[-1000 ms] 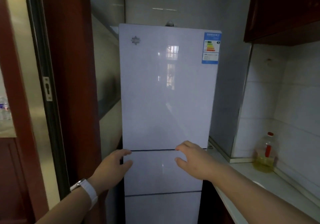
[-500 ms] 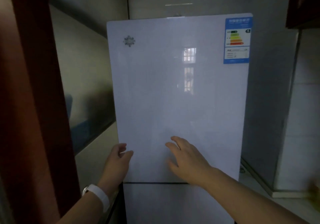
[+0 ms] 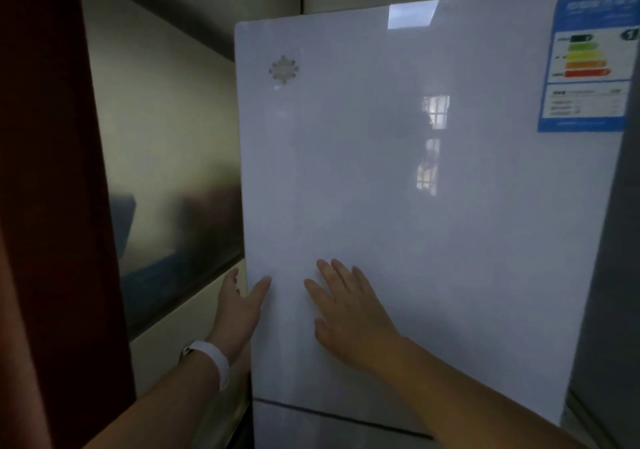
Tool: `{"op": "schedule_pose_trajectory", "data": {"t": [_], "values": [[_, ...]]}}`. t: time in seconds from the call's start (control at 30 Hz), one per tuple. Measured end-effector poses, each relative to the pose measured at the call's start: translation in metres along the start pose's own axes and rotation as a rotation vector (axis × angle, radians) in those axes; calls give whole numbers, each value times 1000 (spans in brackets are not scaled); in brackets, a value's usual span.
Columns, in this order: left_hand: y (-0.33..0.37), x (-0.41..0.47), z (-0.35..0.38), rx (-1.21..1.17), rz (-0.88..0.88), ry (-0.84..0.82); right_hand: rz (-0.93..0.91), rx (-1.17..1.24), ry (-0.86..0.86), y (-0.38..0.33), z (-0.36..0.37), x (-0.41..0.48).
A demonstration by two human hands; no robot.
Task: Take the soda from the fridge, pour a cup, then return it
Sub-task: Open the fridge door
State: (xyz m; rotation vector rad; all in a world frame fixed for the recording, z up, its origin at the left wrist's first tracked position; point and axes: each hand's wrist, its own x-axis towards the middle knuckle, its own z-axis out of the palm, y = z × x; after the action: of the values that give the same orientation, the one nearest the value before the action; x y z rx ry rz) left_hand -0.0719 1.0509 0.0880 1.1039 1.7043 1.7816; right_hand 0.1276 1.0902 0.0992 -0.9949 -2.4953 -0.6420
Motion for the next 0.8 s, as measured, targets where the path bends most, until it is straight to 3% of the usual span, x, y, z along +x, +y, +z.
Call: {"op": "schedule_pose_trajectory", "data": {"t": [0.4, 0.8], "values": [[-35, 48, 21, -79, 43, -38, -116, -111, 208, 14, 47, 30], [-33, 41, 18, 53, 106, 1, -123, -188, 332, 12, 61, 33]]}}
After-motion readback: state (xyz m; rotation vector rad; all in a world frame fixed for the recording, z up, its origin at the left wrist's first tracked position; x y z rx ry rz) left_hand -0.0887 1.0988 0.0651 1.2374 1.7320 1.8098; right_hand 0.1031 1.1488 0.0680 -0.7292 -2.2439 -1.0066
